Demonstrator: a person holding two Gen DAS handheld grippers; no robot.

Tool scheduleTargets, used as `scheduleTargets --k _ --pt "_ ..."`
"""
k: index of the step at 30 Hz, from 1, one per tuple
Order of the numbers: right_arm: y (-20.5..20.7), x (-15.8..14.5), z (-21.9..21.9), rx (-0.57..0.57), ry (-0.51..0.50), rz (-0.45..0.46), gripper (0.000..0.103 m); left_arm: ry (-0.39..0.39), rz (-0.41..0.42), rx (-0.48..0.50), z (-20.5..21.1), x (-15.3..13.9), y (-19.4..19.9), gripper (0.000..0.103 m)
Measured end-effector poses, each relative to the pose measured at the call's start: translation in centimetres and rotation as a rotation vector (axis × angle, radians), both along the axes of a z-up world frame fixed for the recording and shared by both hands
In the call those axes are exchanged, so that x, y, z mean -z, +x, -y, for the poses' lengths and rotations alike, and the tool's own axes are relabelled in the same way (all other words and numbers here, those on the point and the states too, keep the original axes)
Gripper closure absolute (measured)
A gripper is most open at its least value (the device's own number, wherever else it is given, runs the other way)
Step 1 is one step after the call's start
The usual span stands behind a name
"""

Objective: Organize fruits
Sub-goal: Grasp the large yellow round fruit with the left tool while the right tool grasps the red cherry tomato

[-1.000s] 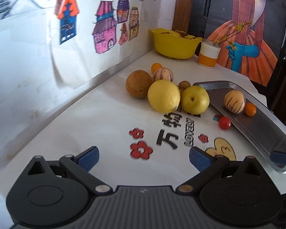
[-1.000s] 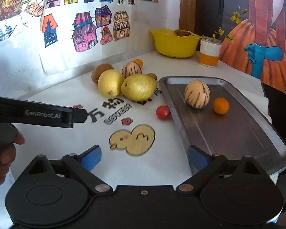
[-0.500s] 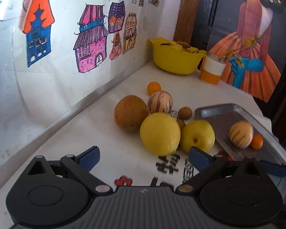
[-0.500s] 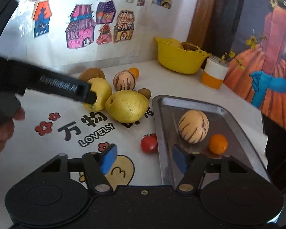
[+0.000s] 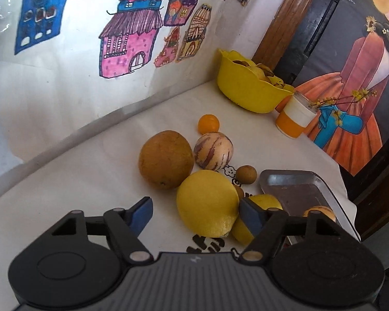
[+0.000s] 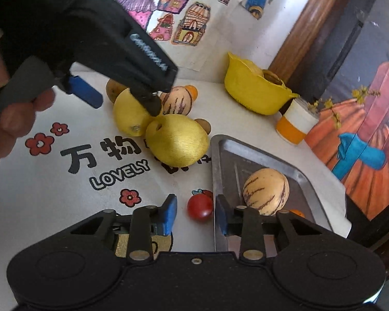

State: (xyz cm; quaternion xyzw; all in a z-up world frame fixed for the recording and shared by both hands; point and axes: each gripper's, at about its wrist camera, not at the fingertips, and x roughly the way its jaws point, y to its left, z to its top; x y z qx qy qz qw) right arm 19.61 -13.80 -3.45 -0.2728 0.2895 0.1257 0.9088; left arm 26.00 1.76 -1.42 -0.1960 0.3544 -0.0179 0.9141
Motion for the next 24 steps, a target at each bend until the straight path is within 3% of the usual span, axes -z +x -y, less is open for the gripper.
scheduleTargets --k 5,9,16,24 --pt "-0.4 0.1 -0.2 -0.001 -0.002 0.014 0.079 -0.047 -0.016 -0.008 0.1 0.3 0.8 0.03" --pt "-0.3 -0.1 0.0 0.0 0.01 0.015 0.082 -0.115 -0.023 0.0 0.0 0.6 1.5 0.042" --pt "-0.8 -0.7 0.2 -0.013 0.047 0.013 0.083 -0.107 -0.019 0.003 0.1 0.6 0.9 0.043" --pt "-2.1 -1.4 0.4 -0.02 0.119 -0.012 0.081 -0.088 -0.034 0.029 -0.7 0.3 -2.5 0.043"
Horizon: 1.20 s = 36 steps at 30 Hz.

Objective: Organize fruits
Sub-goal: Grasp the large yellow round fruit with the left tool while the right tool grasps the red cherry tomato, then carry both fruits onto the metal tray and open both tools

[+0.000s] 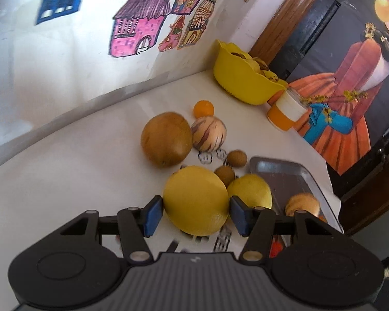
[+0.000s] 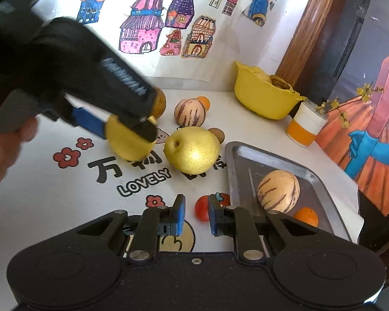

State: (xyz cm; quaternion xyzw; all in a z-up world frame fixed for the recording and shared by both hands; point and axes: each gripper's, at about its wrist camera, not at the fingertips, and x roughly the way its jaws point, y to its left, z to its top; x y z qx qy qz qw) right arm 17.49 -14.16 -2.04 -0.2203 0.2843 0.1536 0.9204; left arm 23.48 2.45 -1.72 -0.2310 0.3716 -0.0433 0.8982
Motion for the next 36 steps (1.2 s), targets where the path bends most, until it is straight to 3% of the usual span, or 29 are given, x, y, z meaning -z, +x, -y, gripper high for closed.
scheduleTargets --k 6,12,20,36 --pt "1.1 0.0 0.7 0.031 0.019 -0.004 0.073 0.017 -0.008 0.04 0.0 -0.1 -2.5 0.042" --pt "3.0 0.7 0.6 0.034 0.005 -0.029 0.073 0.029 -0.003 0.021 0.2 0.0 -1.7 0.042" --pt "2.3 1.3 -0.3 0.025 -0.093 0.021 0.081 0.038 0.011 0.009 0.2 0.5 -0.4 0.042" --pt "-0.1 -0.7 1.2 0.047 -0.016 0.069 0.082 0.072 0.019 0.096 1.9 0.0 -3.0 0.043"
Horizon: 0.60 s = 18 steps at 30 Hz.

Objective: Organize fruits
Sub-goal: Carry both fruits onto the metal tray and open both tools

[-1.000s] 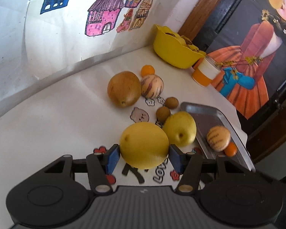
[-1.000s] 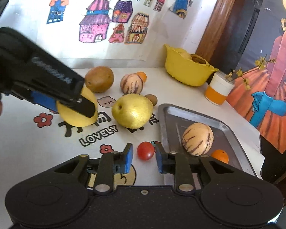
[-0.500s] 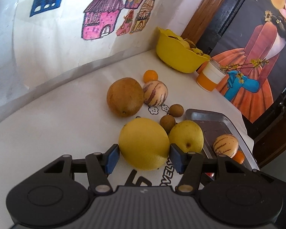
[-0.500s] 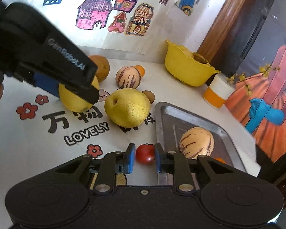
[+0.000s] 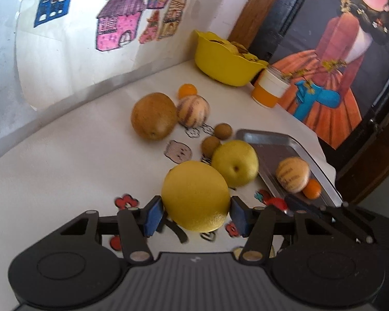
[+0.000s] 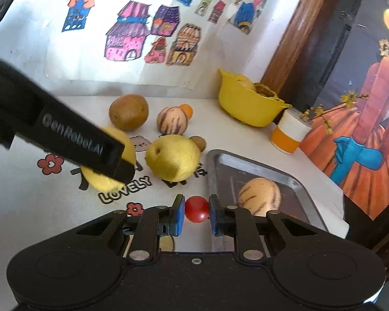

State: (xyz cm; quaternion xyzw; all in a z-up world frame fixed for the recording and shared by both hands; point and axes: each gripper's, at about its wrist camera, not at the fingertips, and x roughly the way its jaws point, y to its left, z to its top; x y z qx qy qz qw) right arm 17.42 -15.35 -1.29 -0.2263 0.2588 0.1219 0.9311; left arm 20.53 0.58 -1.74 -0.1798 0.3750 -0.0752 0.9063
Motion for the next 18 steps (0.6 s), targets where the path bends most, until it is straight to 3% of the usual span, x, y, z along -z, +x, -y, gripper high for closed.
scheduleTargets --k 8,18 --pt "-0.5 -1.1 4.3 0.124 0.034 0.025 0.082 -0.012 0.03 0.079 3.4 -1.0 -0.3 0.043" --pt "-1.2 0.0 9.5 0.254 0.056 -0.007 0.082 -0.023 0.047 0.197 9.9 -1.9 1.0 0.043"
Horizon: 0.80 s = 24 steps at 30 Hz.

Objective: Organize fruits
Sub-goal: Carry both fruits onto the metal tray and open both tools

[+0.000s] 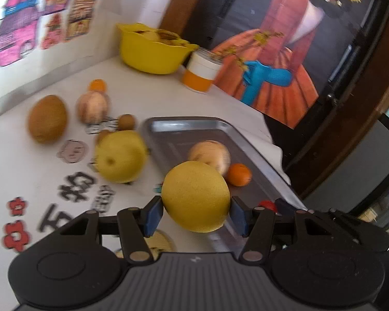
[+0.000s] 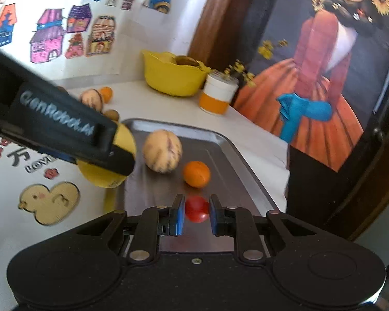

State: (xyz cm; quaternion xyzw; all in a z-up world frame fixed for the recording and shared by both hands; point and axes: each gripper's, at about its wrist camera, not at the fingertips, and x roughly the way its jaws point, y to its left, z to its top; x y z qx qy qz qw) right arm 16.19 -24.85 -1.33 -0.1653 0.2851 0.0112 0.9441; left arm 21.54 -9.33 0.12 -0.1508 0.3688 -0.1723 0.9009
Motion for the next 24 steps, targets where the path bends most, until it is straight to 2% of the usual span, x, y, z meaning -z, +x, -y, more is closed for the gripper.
scheduleTargets --k 8,17,21,24 --pt "-0.3 0.8 1.4 0.017 0.026 -0.023 0.082 0.035 -0.015 0.053 3.7 0.6 1.0 0.043" --pt "-0.6 0.8 1.5 0.019 0.041 -0.023 0.08 0.079 -0.022 0.053 4.7 1.1 1.1 0.042" --pt "-0.9 0.5 1.5 0.025 0.048 -0.012 0.069 0.094 -0.027 0.05 4.7 1.0 1.1 0.042" --pt "-1.5 0.1 1.6 0.034 0.054 0.0 0.059 0.062 -0.018 0.055 4.3 0.7 0.8 0.036"
